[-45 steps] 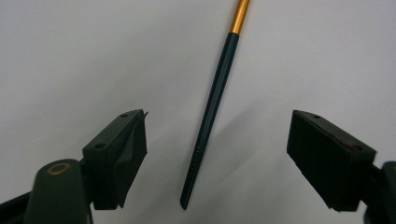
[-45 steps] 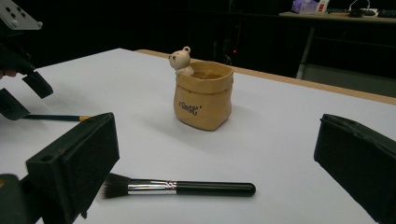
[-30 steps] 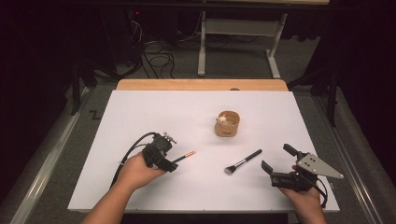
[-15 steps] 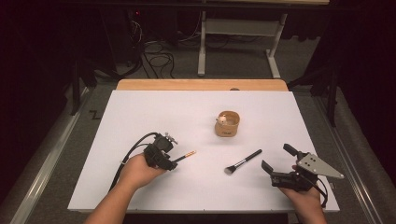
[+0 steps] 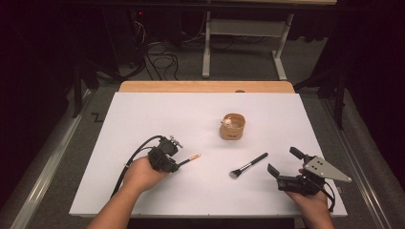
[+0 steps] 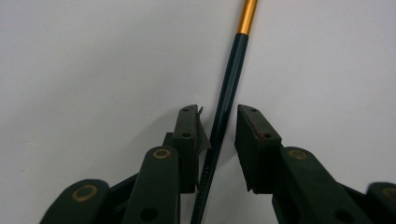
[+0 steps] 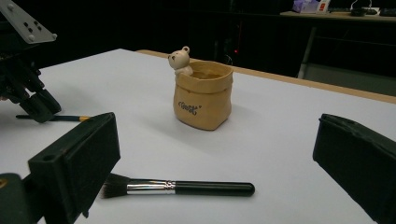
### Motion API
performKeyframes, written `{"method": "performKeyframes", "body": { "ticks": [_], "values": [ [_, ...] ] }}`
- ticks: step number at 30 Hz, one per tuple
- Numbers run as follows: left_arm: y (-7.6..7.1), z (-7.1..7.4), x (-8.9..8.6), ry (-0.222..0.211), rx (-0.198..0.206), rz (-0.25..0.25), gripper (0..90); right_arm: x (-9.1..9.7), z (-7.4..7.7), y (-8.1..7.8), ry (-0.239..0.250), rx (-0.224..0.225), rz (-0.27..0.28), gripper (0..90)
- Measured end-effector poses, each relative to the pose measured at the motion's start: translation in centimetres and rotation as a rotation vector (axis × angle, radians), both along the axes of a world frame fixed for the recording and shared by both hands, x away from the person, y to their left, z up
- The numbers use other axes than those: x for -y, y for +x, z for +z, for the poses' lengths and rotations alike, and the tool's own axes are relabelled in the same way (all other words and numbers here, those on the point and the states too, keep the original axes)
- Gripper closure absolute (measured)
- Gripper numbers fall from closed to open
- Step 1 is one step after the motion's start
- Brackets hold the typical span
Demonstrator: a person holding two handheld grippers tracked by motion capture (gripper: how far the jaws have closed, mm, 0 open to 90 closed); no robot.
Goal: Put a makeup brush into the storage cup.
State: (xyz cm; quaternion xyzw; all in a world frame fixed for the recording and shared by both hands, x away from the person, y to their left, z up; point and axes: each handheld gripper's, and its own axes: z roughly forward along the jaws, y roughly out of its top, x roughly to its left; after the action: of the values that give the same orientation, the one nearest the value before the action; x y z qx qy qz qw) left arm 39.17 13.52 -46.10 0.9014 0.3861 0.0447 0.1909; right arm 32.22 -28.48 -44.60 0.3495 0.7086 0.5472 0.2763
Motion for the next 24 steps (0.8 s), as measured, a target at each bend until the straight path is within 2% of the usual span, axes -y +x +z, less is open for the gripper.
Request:
{"method": "performKeyframes", "body": {
  "ticks": [17, 24],
  "values": [
    [0.33, 0.13, 0.67, 0.036, -0.006, -0.016, 77.2, -0.03, -0.07, 0.07, -0.005, -0.001, 0.006, 1.8],
    [0.47, 0.08, 0.53, 0.026, -0.018, -0.012, 77.9, 0.01, -0.07, 0.08, -0.003, -0.001, 0.006, 1.9]
  ]
}}
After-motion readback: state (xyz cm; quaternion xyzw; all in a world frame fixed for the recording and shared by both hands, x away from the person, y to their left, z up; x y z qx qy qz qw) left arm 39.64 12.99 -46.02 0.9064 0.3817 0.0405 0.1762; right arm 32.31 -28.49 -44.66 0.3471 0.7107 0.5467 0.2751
